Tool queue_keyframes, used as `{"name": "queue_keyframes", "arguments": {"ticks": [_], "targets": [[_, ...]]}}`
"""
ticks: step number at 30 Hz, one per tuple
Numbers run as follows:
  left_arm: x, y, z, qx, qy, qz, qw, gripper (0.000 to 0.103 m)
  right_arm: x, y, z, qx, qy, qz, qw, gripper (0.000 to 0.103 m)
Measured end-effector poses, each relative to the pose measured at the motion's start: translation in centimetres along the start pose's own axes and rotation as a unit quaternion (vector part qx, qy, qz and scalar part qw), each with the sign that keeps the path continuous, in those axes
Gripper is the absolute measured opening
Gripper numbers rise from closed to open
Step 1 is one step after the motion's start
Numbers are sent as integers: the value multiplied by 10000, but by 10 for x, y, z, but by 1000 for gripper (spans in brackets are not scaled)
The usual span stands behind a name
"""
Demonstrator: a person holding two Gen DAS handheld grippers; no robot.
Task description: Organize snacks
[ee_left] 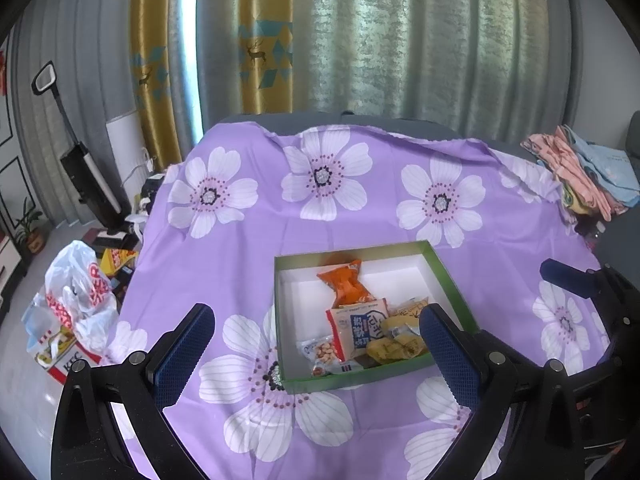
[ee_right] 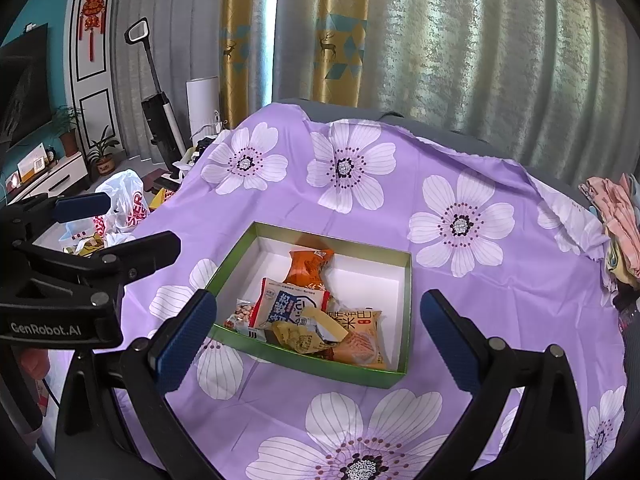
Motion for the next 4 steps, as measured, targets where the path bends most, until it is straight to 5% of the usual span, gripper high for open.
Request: {"name": "queue_keyframes", "arguments": {"ticks": [4], "targets": [[1, 1, -2, -29, 5, 3, 10000, 102, 0, 0, 0, 6, 7, -3, 10000, 103]]}}
Point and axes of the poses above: each gripper's, at about its wrist camera, not at the fingertips, and y roughly the way its jaws point, z to its left, x to its top, the point moved 2 cm from there along y, roughly the way its jaws point, and after that the axes turned 15 degrees about z, right-handed, at the moved point
